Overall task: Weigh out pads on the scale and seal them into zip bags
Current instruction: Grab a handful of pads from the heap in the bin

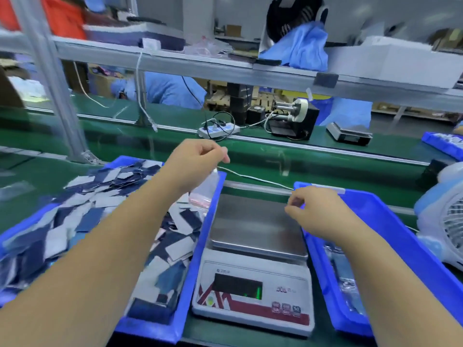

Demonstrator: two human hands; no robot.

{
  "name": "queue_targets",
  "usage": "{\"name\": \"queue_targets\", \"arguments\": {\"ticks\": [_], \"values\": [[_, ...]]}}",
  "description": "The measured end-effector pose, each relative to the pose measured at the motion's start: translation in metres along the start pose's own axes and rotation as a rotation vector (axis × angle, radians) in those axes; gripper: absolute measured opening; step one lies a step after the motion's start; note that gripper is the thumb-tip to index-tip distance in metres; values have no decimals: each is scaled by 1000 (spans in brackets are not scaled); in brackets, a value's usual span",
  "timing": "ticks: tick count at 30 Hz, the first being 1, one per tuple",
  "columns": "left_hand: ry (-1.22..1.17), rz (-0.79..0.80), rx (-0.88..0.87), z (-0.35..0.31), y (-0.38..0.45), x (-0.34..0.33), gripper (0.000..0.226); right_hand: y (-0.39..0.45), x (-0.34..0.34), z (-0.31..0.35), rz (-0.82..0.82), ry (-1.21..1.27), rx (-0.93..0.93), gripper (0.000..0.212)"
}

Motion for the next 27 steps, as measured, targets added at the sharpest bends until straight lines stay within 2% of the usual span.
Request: {"name": "queue_targets", "arguments": {"ticks": [5, 8, 13, 16, 22, 27], "values": [[121, -119, 127, 48, -28, 69, 35, 9, -17, 92, 28, 30, 184, 15], [109, -182, 203, 84, -44, 91, 37, 13, -38, 138, 64, 12, 278, 16], [62, -272, 161, 110, -59, 95, 38, 25, -70, 198, 166, -33, 387, 11], [15, -291, 123, 113, -59, 97, 37, 33, -90, 223, 285, -74, 431, 5], [6, -217, 108, 114, -55, 93, 39, 43, -105, 222, 593, -74, 421, 60], [-10, -220, 92, 110, -55, 94, 40, 45, -114, 218, 671, -123, 408, 68]]}}
Point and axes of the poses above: each hand's wrist, its own y-axis towards the middle knuckle, its own x-axis out of the back of the hand, z = x × y, the point moved 8 cm from there along y, towards the middle knuckle, and after that the axes turned 15 degrees about z, right-handed, at the moved point
